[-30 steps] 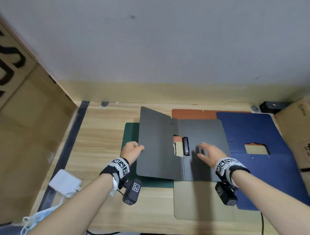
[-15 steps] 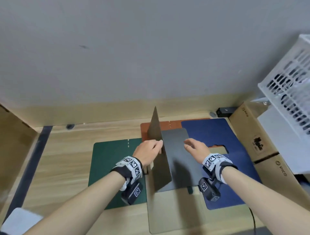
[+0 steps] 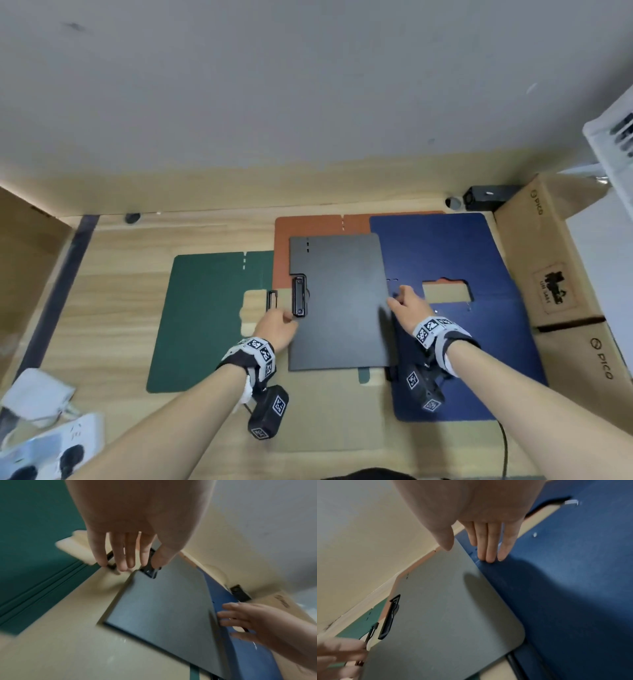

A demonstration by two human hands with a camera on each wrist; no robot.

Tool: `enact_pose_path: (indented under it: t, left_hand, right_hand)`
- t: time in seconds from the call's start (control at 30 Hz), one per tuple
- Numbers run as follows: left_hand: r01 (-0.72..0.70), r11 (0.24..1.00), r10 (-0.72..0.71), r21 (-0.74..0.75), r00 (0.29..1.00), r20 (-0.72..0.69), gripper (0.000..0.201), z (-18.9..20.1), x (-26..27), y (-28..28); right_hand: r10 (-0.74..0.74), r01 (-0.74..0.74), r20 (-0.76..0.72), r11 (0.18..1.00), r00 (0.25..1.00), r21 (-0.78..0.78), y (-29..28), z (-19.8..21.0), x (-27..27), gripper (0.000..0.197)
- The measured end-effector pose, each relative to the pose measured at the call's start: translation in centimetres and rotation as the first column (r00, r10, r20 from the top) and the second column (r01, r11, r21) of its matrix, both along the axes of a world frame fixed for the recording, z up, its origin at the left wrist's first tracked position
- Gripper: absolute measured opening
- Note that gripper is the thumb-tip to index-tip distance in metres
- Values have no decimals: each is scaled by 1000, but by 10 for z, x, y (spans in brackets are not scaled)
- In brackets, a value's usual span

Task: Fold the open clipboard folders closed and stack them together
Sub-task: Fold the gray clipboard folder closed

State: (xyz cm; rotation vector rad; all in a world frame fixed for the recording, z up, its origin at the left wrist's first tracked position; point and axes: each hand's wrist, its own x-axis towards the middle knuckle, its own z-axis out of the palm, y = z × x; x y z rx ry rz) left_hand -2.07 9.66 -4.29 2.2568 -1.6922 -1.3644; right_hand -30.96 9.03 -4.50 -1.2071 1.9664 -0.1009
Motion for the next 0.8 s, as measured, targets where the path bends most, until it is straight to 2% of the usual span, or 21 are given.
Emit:
enact_pose_path:
  t: [0.1,0.2,0.23,0.27,0.3,0.33,0.47,0.57,0.8]
  left_hand:
    - [-231,968,239,96,967,-86,40,-15,-3,14]
    - [-374,914,388,156,918,-76,52,-26,-7,12]
    - [-402,898,421,179,904,-81,45,-27,-9,11]
    - [-417,888,438,196,895,-83,30,-29,-10,9]
    - [-415,887,439,205,894,-90,12,-27,-11,7]
    - [-403,891,429,210,898,-99,10,-27,-13,6]
    - [-383,890,430,248,885,-177,32,-25,-32,2]
    - [-423,856,496,297,835,-239,34,-24,-57,-3]
    - [-270,922,342,277,903,-259,33,-31,-119,-10]
  right_hand:
    - [-38,39,61,999,997,-22,-3,-19,7,47]
    - [-39,41,59,999,997,-21,-9,-34,10,45]
    - [-40,42,58,999,998,-30,-10,-36,9,39]
    - [-35,37,52,998,998,-42,-11,-38,7,33]
    - [-33,35,47,998,998,-47,-11,-38,5,30]
    - [-35,37,50,998,998,-54,-11,-38,0,30]
    - [-78,81,56,994,995,-70,-8,-32,-24,32]
    - [-117,119,32,989,993,-92,-7,-25,-48,33]
    - [-205,200,-56,976,977,-83,6,-5,-103,34]
